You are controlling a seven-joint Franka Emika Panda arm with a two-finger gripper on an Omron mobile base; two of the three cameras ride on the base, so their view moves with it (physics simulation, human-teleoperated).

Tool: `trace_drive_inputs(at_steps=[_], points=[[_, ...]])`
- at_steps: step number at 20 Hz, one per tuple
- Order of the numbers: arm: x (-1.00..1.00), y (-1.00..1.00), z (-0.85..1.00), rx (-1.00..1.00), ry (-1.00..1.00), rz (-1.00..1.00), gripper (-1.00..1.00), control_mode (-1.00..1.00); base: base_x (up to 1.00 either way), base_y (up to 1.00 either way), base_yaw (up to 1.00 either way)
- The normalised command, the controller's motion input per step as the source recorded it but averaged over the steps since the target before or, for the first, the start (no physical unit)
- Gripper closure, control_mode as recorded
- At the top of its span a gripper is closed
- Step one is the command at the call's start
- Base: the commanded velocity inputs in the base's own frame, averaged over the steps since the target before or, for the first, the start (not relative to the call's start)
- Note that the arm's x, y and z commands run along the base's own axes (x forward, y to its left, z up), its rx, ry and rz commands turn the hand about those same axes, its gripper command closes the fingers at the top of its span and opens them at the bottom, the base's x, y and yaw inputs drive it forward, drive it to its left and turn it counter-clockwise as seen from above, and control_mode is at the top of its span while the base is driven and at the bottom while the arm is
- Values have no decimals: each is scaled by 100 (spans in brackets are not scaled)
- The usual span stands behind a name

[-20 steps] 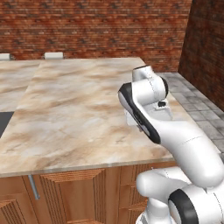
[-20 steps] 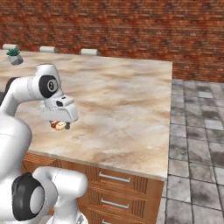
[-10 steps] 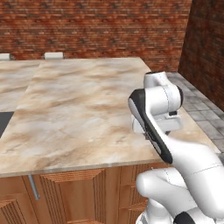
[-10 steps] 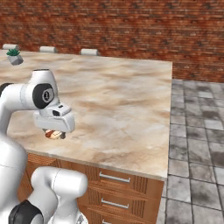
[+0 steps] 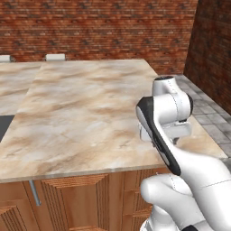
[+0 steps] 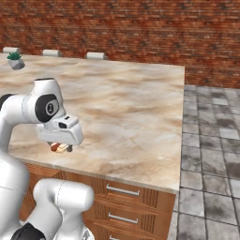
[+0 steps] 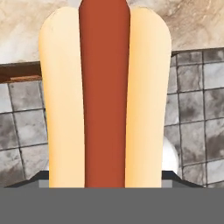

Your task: Store the hot dog in the freezer for long-term storage. Close the freezer door after placing the cooked food.

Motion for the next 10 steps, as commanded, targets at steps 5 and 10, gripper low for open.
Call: trace_drive_inputs(at_steps=[5, 10], points=[[-31, 0, 0, 0, 0, 0, 100, 100, -10, 0, 1], [0, 0, 0, 0, 0, 0, 100, 100, -73, 11, 23]])
